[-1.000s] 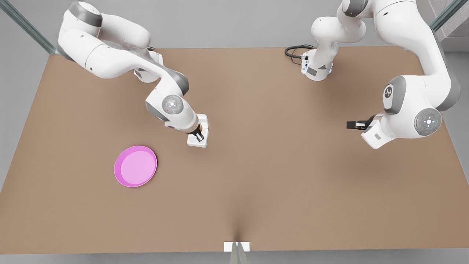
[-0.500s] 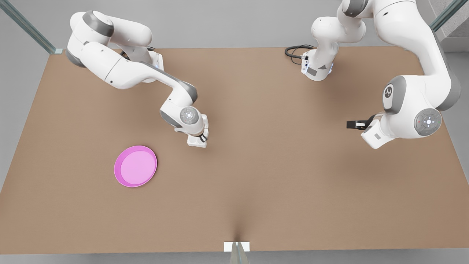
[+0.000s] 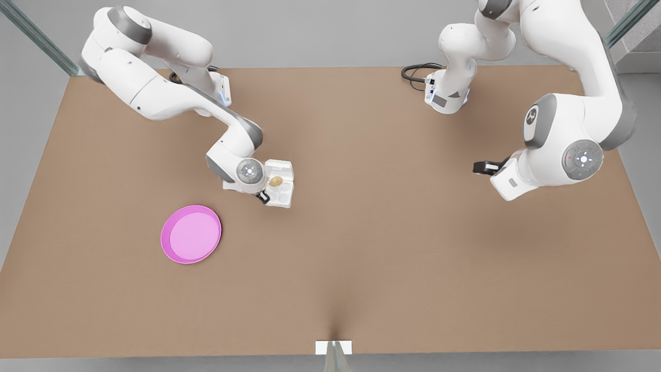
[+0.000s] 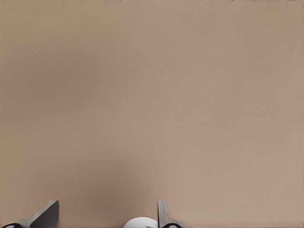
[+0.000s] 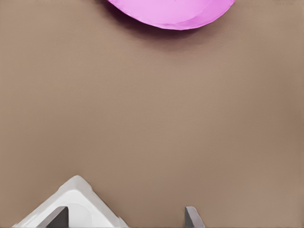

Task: Pack egg into the box and close the box lid

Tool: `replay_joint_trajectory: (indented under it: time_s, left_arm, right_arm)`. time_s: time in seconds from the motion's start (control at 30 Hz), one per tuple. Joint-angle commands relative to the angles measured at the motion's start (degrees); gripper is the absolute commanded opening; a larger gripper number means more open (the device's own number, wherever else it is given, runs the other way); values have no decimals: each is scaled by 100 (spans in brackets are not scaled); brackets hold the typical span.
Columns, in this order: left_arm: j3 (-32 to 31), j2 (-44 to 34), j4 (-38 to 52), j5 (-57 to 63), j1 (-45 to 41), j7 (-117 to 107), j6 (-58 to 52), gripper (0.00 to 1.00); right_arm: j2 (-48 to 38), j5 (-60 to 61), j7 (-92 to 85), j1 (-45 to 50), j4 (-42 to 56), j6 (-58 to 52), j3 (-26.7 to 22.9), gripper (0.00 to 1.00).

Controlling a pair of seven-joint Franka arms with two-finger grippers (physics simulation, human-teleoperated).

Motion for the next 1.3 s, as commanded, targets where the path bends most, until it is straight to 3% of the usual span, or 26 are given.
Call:
replay_joint_trajectory:
  time_s: [0.0, 0.1, 0.17, 0.2, 0.23, 0.27, 0.3, 0.33, 0.37, 0.4, 0.6, 0.7, 1.27]
  left_arm:
    - [-147, -16, -2, 33, -70, -42, -2, 100]
    - [-490, 1, 200, -10, -79, -217, 7, 100]
    - [-701, 28, 446, -63, -79, -297, 7, 100]
    - [-1149, 106, 473, -37, -88, -604, 33, 91]
    - [-1817, 308, 516, -37, -175, -1667, 147, 63]
    - [-2081, 695, 815, -28, -588, -2475, 332, 52]
    - [-2081, 1073, 1053, -19, -1194, -3425, 780, 52]
    - [-2081, 1258, 1061, -19, -1669, -3996, 1158, 35]
    - [-2081, 1381, 1061, -28, -2012, -4278, 1387, 32]
    - [-2081, 1530, 1061, -46, -2337, -4708, 1844, 31]
    - [-2090, 2058, 1035, -415, -3138, -5465, 2564, 31]
    - [-2090, 2357, 1018, -406, -3225, -5447, 3074, 26]
    - [-2072, 3359, 974, -186, -3735, -5377, 4261, 29]
  right_arm:
    - [-48, -156, -92, -78, -105, 30, -4, 100]
    - [-92, -763, -1857, -1404, 0, 188, -31, 100]
    - [-118, -640, -2755, -2099, 712, -374, 514, 100]
    - [-530, 176, -3194, -2249, 1002, -401, 594, 100]
    - [-1418, 1478, -4396, -2205, 1248, -453, 190, 100]
    - [-1919, 2207, -6075, -2170, 1529, -760, -478, 100]
    - [-2736, 3138, -7833, -1126, 1530, -866, -2146, 100]
    - [-3273, 3799, -9371, 210, 1389, -1042, -4027, 100]
    - [-3484, 3808, -9865, 1555, 1380, -1174, -5566, 100]
    - [-3792, 3808, -9883, 2058, 1354, -1332, -6069, 100]
    - [-3643, 3808, -9619, 2242, 1600, -1297, -5876, 100]
    - [-2280, 3799, -9356, 2031, 3217, -2149, -5542, 99]
    - [-2324, 3817, -9285, 2067, 3305, -1789, -5445, 100]
